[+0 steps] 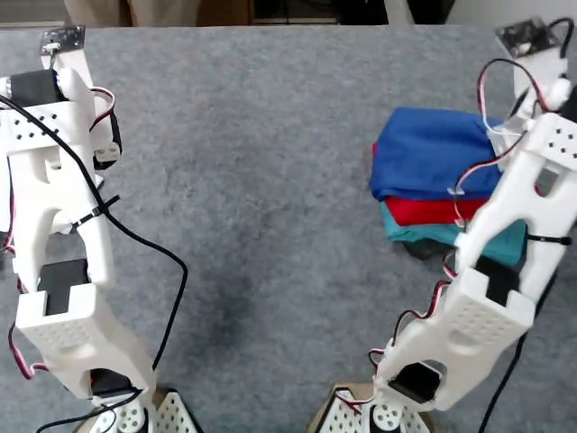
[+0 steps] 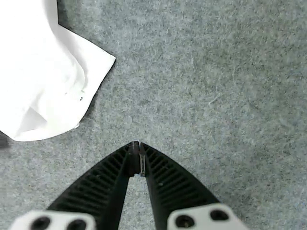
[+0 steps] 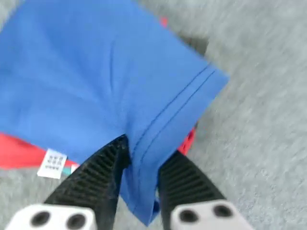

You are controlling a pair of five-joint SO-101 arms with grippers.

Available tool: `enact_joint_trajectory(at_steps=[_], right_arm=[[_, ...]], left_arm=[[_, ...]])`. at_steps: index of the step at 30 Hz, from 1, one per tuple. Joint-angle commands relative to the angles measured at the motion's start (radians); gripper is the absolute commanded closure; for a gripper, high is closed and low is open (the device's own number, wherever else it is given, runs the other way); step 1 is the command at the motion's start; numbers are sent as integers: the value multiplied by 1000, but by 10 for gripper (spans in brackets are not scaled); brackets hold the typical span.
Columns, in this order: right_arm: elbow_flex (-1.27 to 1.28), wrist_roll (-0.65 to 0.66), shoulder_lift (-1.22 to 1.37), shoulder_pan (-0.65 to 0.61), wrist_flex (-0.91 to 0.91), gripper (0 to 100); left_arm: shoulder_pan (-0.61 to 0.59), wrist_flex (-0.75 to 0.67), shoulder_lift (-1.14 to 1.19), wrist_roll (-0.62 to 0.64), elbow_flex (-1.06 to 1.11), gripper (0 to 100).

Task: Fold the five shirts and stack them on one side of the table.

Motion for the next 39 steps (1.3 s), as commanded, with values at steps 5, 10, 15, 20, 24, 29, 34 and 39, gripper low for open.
enact_joint_trajectory(at_steps=[5, 10, 15, 20, 24, 29, 34, 39], right_arm=[[22, 32, -62, 47, 51, 699], [-12, 28, -62, -7, -2, 688], [-33, -84, -58, -73, -170, 934], [-39, -140, 53, -90, -334, 967], [-41, -141, 185, -53, -298, 988], [-39, -147, 320, 28, -281, 989], [-42, -146, 501, 50, -288, 989], [-166, -149, 553, 45, -232, 989]], left_arm=[[-3, 9, -54, -9, -43, 979], [0, 9, -54, -9, -46, 979], [-2, 9, -54, -11, -41, 979], [-5, 9, -54, -11, -46, 979], [-11, 11, -54, -11, -41, 979], [-5, 11, -54, -11, -38, 979], [0, 11, -54, -11, -38, 979], [-5, 11, -54, -11, -38, 979]])
